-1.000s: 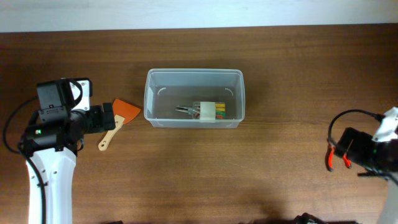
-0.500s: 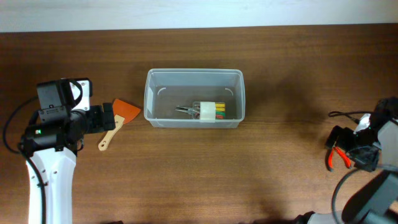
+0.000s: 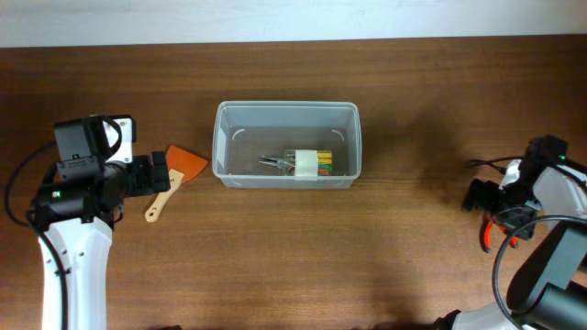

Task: Pack container
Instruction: 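Lower the right gripper and grasp the diagonal cutters by the handles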

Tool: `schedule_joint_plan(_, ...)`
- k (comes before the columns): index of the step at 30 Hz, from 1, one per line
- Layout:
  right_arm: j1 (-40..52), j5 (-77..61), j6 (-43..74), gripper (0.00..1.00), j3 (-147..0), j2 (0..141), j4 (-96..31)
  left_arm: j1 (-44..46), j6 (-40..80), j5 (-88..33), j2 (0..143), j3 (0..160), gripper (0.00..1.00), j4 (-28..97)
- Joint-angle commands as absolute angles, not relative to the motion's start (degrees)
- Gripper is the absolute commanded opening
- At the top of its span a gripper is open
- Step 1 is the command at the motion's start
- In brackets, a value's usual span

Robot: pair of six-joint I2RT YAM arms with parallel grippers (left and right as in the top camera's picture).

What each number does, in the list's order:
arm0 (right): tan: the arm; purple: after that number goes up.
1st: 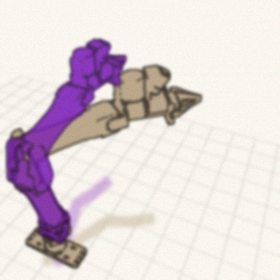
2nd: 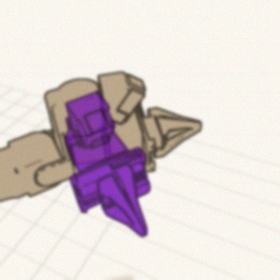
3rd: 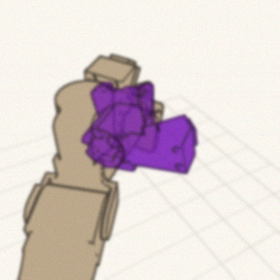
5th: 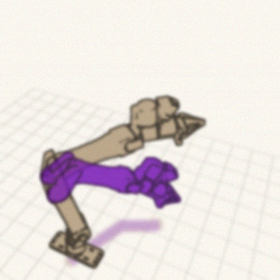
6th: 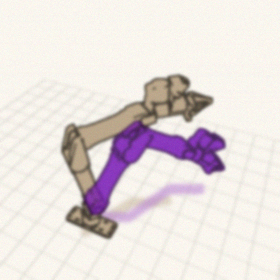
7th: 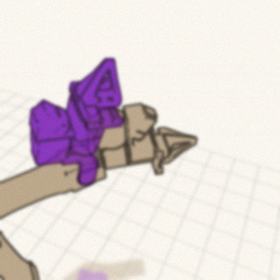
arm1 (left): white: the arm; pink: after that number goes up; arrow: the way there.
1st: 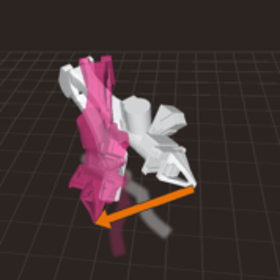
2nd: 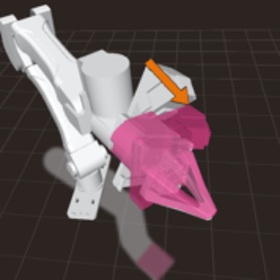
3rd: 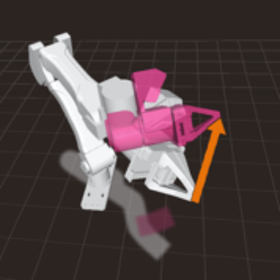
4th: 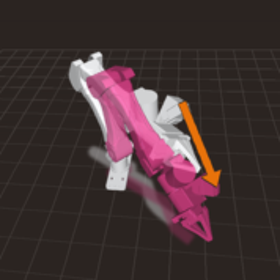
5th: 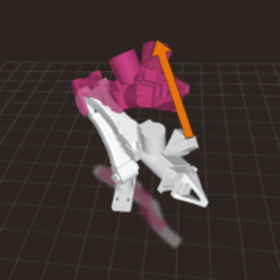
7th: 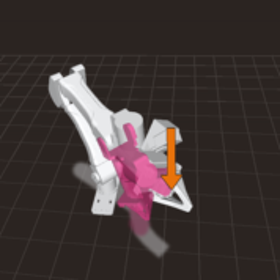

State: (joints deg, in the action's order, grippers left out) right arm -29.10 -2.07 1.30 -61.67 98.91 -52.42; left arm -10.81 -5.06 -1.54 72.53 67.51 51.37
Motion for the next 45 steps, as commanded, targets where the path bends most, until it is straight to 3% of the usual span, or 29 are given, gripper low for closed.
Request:
schedule_joint_plan(1,-28.0,-2.5,1.6,0.99,-60.1,99.2,-51.1,-11.0,-4.7,-2.4,71.7,68.7,0.99,51.5)
schedule_joint_plan(23,-28.0,-2.5,1.6,0.98,-55.3,101.6,-43.5,-11.0,-4.8,-2.3,71.7,68.7,0.99,51.9)
schedule_joint_plan(27,-28.0,-2.6,1.6,0.8,-55.3,101.6,-43.7,-11.0,-4.8,-2.3,71.7,68.7,0.99,51.9)
schedule_joint_plan(35,-28.0,-2.6,1.6,0.57,-55.3,101.6,-43.7,-11.0,-4.7,-2.3,71.7,68.7,0.99,51.9)
schedule_joint_plan(41,-28.0,-2.6,1.6,0.29,-55.3,101.6,-43.6,-11.0,-4.7,-2.3,71.7,68.7,0.99,51.9)
schedule_joint_plan(45,-28.0,-2.6,2.1,0.2,-55.3,101.6,-43.4,-11.0,-4.7,-2.3,71.7,68.7,0.99,51.9)
